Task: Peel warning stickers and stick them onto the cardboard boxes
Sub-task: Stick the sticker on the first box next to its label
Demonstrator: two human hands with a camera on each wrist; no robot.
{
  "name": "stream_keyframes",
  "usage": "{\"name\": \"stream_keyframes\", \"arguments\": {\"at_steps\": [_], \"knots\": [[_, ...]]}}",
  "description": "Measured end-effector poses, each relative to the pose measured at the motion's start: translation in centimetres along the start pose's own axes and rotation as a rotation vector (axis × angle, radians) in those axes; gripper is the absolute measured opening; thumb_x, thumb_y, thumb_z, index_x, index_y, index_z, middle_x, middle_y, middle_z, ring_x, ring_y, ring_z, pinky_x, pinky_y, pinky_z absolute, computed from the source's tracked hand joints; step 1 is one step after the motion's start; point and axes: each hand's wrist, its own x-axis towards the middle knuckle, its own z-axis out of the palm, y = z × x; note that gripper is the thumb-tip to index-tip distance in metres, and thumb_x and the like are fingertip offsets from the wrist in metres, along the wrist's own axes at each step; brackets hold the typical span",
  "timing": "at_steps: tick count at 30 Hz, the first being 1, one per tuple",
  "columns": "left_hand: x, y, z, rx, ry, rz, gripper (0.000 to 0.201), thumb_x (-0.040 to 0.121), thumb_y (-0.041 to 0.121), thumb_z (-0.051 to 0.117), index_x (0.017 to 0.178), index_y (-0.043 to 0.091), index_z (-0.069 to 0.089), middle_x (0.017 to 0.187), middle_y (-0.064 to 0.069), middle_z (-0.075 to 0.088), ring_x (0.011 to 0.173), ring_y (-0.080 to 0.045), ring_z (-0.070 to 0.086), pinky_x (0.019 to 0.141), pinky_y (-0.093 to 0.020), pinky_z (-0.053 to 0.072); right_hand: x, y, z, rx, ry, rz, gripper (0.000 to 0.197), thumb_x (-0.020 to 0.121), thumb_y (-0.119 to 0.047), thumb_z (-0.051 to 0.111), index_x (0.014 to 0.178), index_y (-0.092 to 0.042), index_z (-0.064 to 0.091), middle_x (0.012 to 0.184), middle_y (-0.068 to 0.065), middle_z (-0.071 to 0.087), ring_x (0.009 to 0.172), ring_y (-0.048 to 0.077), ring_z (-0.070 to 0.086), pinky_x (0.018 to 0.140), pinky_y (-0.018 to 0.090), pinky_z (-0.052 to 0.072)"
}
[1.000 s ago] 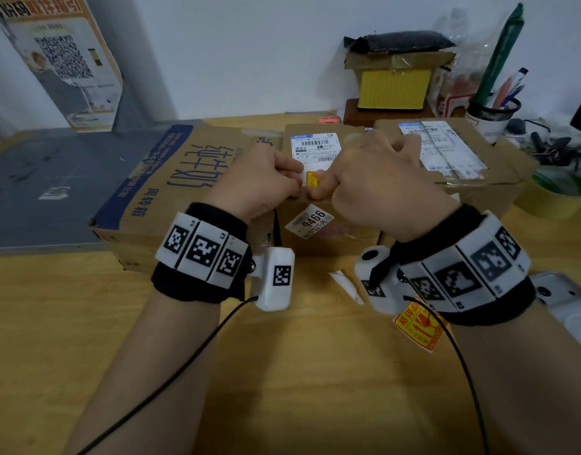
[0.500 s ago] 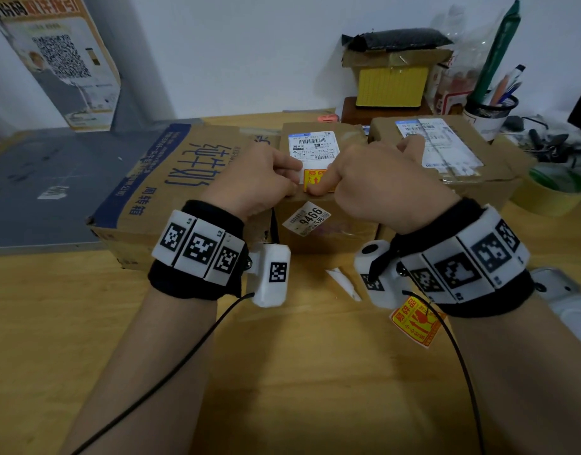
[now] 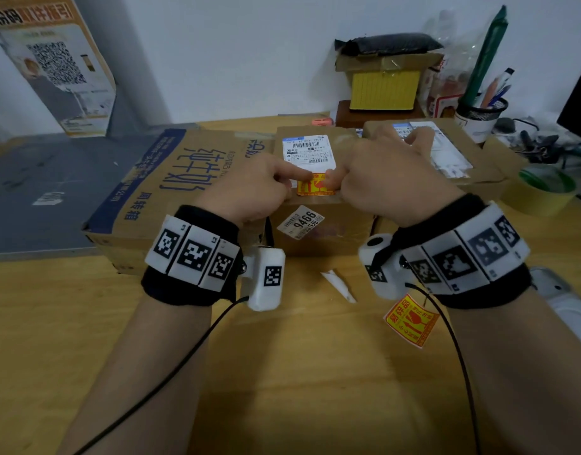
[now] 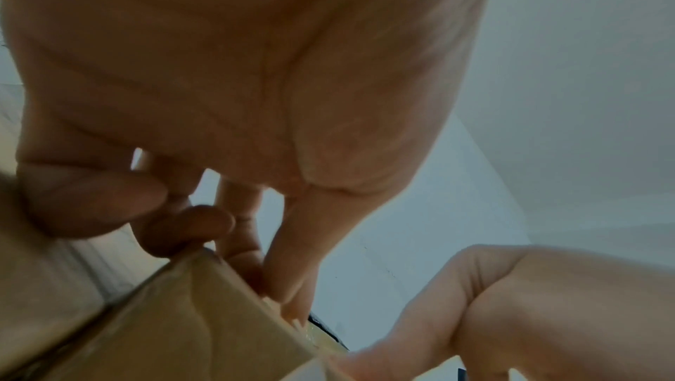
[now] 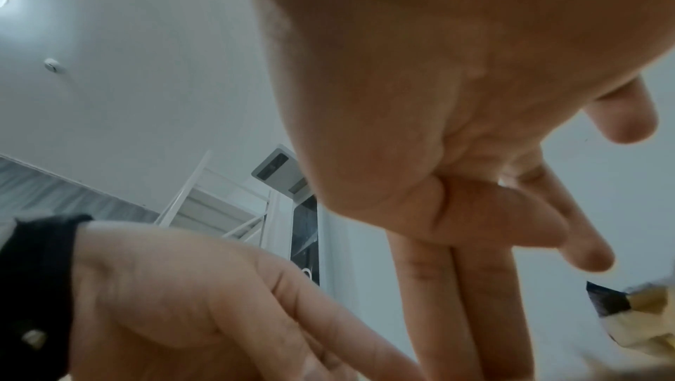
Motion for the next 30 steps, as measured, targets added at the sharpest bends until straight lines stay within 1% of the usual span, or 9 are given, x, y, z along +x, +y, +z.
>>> {"name": "stream_keyframes", "arguments": {"at_steps": [3, 8, 11, 15, 19, 22, 24, 28, 30], "knots": [[-0.2, 0.3, 0.1, -0.033, 0.034, -0.010, 0.031, 0.097, 0.016, 0.058, 0.120, 0.031, 0.072, 0.132, 0.002, 0.064, 0.115, -0.014, 0.061, 0.105, -0.035, 0.047, -0.2, 0.1, -0.4, -0.015, 0.006, -0.002, 0.030, 0.092, -0.019, 0.050, 0.112, -0.025, 0.072, 0.111, 0.002, 0.056, 0.132, 0.026, 0.037, 0.113, 0.063, 0.018], [-0.2, 0.5, 0.6, -0.038, 0.133, -0.005, 0.023, 0.096, 0.024, 0.061, 0.113, 0.030, 0.075, 0.117, 0.006, 0.072, 0.105, -0.008, 0.063, 0.090, -0.025, 0.047, -0.2, 0.1, 0.3, 0.008, -0.013, 0.023, 0.031, 0.096, -0.023, 0.048, 0.118, -0.025, 0.070, 0.117, -0.004, 0.062, 0.136, 0.029, 0.033, 0.114, 0.065, 0.010], [-0.4, 0.3, 0.4, -0.059, 0.094, -0.010, 0.025, 0.096, 0.020, 0.062, 0.116, 0.029, 0.074, 0.125, 0.005, 0.069, 0.112, -0.010, 0.062, 0.097, -0.025, 0.046, -0.2, 0.1, 0.5, 0.049, -0.008, 0.047, 0.030, 0.096, -0.025, 0.047, 0.116, -0.025, 0.069, 0.121, -0.006, 0.067, 0.137, 0.027, 0.031, 0.114, 0.067, 0.007], [-0.2, -0.1, 0.5, -0.152, 0.083, -0.040, 0.026, 0.096, 0.014, 0.062, 0.113, 0.027, 0.076, 0.128, 0.001, 0.068, 0.114, -0.014, 0.063, 0.106, -0.032, 0.047, -1.2, 0.1, 0.1, 0.037, -0.027, 0.044, 0.033, 0.096, -0.024, 0.047, 0.114, -0.027, 0.074, 0.109, 0.003, 0.057, 0.137, 0.027, 0.028, 0.112, 0.063, 0.010], [0.1, -0.6, 0.2, -0.235, 0.046, -0.060, 0.026, 0.096, 0.012, 0.060, 0.111, 0.027, 0.076, 0.129, -0.001, 0.067, 0.114, -0.018, 0.064, 0.105, -0.036, 0.049, -2.1, -0.2, -0.3, 0.027, -0.056, 0.032, 0.037, 0.100, -0.024, 0.043, 0.121, -0.031, 0.072, 0.118, 0.004, 0.057, 0.143, 0.029, 0.023, 0.116, 0.063, 0.010], [-0.1, -0.8, -0.2, -0.221, 0.007, -0.039, 0.035, 0.096, 0.002, 0.057, 0.121, 0.022, 0.071, 0.113, 0.002, 0.065, 0.108, -0.013, 0.061, 0.095, -0.022, 0.048, -1.2, -1.2, 0.0, 0.010, -0.140, 0.027, 0.043, 0.102, -0.019, 0.042, 0.132, -0.043, 0.062, 0.142, 0.008, 0.047, 0.150, 0.033, 0.013, 0.116, 0.067, 0.010], [-0.5, -0.6, -0.5, -0.210, -0.033, -0.039, 0.045, 0.094, -0.007, 0.053, 0.128, 0.019, 0.066, 0.109, 0.002, 0.062, 0.105, -0.010, 0.058, 0.085, -0.014, 0.047, -0.7, -1.8, 0.3, -0.034, -0.169, 0.022, 0.048, 0.102, -0.016, 0.042, 0.133, -0.047, 0.060, 0.142, 0.010, 0.045, 0.149, 0.037, 0.012, 0.114, 0.067, 0.014], [-1.4, -0.3, -1.1, -0.286, -0.056, -0.080, 0.053, 0.092, -0.016, 0.048, 0.135, 0.011, 0.059, 0.107, 0.002, 0.062, 0.083, -0.001, 0.056, 0.054, -0.002, 0.044, -1.4, -2.8, 0.7, -0.139, -0.148, -0.007, 0.043, 0.099, -0.014, 0.047, 0.124, -0.044, 0.064, 0.093, -0.007, 0.045, 0.141, 0.039, 0.022, 0.111, 0.063, 0.020], [-1.6, -0.2, -1.0, -0.303, -0.051, -0.086, 0.053, 0.091, -0.018, 0.047, 0.135, 0.009, 0.059, 0.109, -0.001, 0.061, 0.080, -0.001, 0.055, 0.050, -0.002, 0.041, -2.2, -3.2, 0.8, -0.180, -0.129, -0.017, 0.039, 0.097, -0.018, 0.053, 0.123, -0.045, 0.064, 0.096, -0.007, 0.047, 0.139, 0.039, 0.024, 0.111, 0.062, 0.021]]}}
